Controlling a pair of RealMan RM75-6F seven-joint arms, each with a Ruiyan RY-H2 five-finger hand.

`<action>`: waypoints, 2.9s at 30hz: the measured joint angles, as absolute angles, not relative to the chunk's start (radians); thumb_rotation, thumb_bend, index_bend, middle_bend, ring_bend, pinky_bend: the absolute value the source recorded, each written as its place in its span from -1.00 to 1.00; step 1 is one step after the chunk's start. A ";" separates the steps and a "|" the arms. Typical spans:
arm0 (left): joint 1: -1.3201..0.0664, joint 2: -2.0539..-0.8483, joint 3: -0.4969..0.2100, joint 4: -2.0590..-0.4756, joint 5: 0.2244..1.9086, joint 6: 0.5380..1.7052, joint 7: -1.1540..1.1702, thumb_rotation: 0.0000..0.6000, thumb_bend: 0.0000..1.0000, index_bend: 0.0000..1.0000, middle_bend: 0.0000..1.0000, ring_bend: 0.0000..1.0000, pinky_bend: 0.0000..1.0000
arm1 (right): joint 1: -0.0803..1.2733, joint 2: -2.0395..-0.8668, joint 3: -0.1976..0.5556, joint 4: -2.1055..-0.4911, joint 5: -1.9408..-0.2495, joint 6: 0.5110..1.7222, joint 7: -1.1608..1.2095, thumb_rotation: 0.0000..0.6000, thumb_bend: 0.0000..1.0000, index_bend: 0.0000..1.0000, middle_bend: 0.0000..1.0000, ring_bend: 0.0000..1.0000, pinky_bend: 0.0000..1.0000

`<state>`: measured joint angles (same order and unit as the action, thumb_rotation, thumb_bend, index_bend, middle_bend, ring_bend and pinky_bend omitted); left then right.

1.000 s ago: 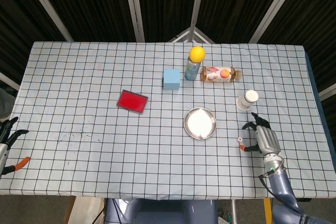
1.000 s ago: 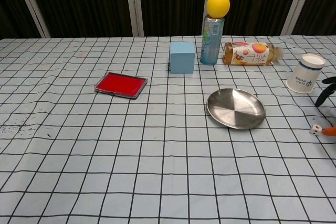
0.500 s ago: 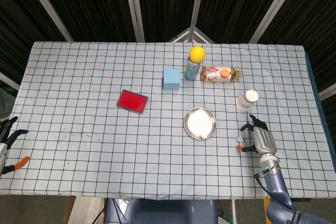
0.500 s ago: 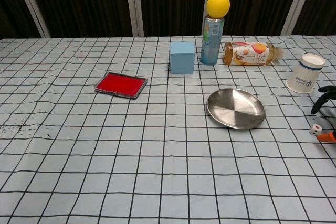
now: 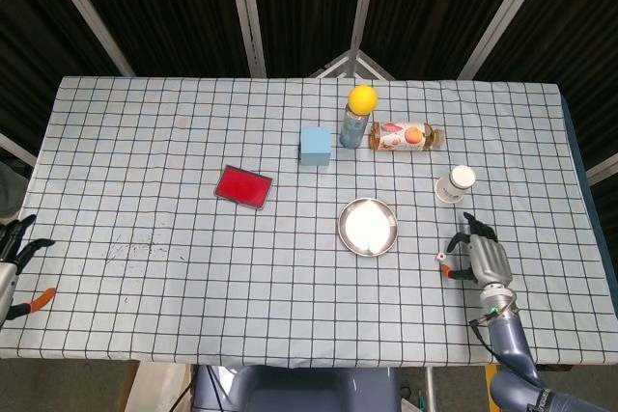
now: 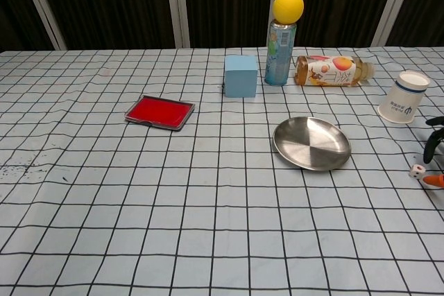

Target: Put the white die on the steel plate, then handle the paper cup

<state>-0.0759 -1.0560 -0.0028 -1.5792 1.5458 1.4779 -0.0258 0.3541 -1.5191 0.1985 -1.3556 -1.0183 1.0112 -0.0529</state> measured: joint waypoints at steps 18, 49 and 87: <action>-0.078 -1.060 -0.004 -1.582 1.540 1.474 -0.010 1.00 -0.41 -0.48 -1.00 -1.00 -0.95 | 0.375 -1.542 0.208 -1.339 -0.992 0.994 -0.077 1.00 -0.51 0.09 -0.93 -0.89 -1.00; -0.083 -1.071 -0.002 -1.591 1.534 1.463 0.030 1.00 -0.41 -0.45 -1.00 -1.00 -0.95 | 0.383 -1.535 0.210 -1.330 -0.963 0.986 -0.087 1.00 -0.46 0.32 -0.85 -0.89 -1.00; -0.083 -1.070 -0.002 -1.592 1.529 1.463 0.032 1.00 -0.41 -0.43 -1.00 -1.00 -0.95 | 0.408 -1.541 0.207 -1.324 -0.942 0.968 -0.120 1.00 -0.40 0.14 -0.84 -0.89 -1.00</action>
<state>-0.0829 -1.0698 -0.0017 -1.5918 1.5290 1.4630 0.0320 0.4078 -1.5407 0.2068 -1.3238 -0.9418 0.9676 -0.1195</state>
